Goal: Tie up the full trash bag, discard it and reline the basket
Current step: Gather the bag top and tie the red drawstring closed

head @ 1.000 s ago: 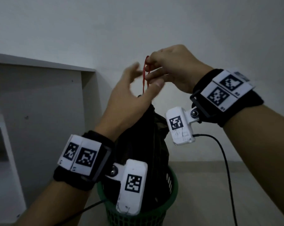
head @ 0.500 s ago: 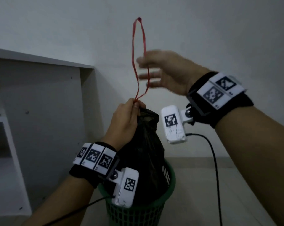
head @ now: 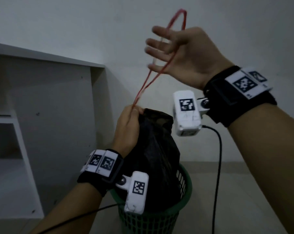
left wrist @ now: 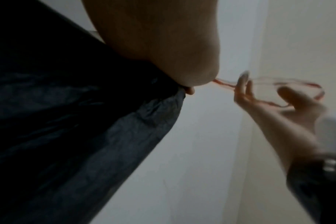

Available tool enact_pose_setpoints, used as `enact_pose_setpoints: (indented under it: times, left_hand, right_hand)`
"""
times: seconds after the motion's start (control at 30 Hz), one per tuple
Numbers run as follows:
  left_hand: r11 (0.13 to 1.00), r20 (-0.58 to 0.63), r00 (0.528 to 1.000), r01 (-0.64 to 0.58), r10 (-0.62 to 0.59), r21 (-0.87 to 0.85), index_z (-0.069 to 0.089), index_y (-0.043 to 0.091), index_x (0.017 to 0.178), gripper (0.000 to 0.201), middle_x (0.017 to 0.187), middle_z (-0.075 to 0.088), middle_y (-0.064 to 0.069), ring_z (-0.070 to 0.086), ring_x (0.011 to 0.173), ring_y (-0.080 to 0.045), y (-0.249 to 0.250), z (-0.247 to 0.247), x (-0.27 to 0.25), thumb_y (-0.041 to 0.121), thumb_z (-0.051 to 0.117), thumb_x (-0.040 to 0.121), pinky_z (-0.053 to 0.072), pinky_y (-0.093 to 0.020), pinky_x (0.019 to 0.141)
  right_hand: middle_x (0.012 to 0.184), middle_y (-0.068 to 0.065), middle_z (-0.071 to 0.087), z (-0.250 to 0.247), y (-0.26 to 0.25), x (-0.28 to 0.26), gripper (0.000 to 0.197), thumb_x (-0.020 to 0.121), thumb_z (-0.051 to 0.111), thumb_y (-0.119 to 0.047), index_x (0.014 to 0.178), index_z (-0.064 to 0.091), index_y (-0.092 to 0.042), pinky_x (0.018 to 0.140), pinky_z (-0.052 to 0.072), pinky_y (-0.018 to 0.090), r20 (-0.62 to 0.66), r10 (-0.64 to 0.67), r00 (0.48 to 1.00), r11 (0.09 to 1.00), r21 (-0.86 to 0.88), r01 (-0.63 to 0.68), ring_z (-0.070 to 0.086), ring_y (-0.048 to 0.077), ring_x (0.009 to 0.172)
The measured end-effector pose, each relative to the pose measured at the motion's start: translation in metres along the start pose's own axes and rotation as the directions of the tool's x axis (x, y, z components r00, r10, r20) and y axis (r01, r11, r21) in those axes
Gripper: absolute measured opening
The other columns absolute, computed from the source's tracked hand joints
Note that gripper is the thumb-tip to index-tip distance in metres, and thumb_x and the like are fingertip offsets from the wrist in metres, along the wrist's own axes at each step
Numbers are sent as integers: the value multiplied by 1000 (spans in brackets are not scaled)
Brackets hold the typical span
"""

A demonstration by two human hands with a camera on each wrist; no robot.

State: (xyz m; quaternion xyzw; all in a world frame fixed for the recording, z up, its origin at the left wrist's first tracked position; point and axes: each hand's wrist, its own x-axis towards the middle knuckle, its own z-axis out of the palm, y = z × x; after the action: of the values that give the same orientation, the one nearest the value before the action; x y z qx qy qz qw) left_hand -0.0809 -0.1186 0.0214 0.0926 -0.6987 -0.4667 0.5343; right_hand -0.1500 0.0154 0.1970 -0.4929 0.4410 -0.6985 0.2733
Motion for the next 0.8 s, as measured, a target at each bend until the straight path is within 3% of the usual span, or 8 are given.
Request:
enact_pose_setpoints:
  times: [0.07,0.13,0.23,0.3,0.33,0.47,0.57,0.8]
  left_hand:
    - [969,-59,986,138,-153,-203,60,29,63,33,85,66,2,60,89,-16,-1,-7,1,22,41,89,44,-35,91]
    - [933,-78,970,196,-229,-303,59,26,54,34,82,67,-1,61,91,-22,-1,-14,3,20,42,82,45,-40,97]
    - [853,-43,942,281,-333,-439,58,24,49,29,81,69,-4,63,91,-25,-6,-17,6,25,45,75,44,-47,105]
    - [807,-24,928,309,-371,-503,58,25,48,28,78,68,-2,62,89,-24,-8,-17,6,26,46,74,43,-49,106]
    - [794,-16,926,316,-378,-519,58,25,47,29,75,68,1,62,87,-22,-8,-17,7,27,46,74,42,-49,106]
    - [798,-29,919,326,-394,-507,64,21,47,39,71,69,0,64,83,-22,-5,-19,7,33,53,82,49,-47,100]
    - [798,-103,906,302,-410,-521,67,19,47,43,64,67,-2,65,67,-18,-2,-24,10,31,60,88,55,-37,82]
    - [600,-158,856,203,-493,-774,44,20,61,37,54,46,3,60,64,-16,-1,-24,21,33,52,95,52,-32,75]
  right_hand:
    - [118,5,56,-31,5,-7,54,72,43,-3,123,57,-18,97,49,49,7,7,1000,998,-63,-6,57,23,114]
    - [118,3,57,-57,28,-4,57,72,47,1,123,56,-22,98,48,52,-161,100,982,967,-217,-134,55,22,117]
    - [126,4,57,-81,86,-1,48,84,65,-7,126,52,-25,90,51,41,-357,178,917,641,-666,-383,56,25,114]
    - [124,1,54,-87,126,-5,62,79,78,-35,132,47,-24,85,53,39,-368,341,865,427,-760,-491,56,27,113]
    - [119,0,55,-89,143,-7,65,75,80,-44,128,50,-21,86,54,41,-381,392,837,413,-740,-530,58,28,111]
    - [91,13,71,-91,178,-4,11,82,75,-24,81,68,-16,71,61,41,-506,180,844,684,-552,-477,70,29,85]
    - [72,7,62,-91,153,7,16,90,63,-11,74,62,-16,55,53,25,-524,79,848,875,-372,-311,61,19,64]
    - [79,5,67,-117,92,5,18,82,77,-19,93,65,-10,68,56,27,-308,238,921,786,-497,-369,64,16,71]
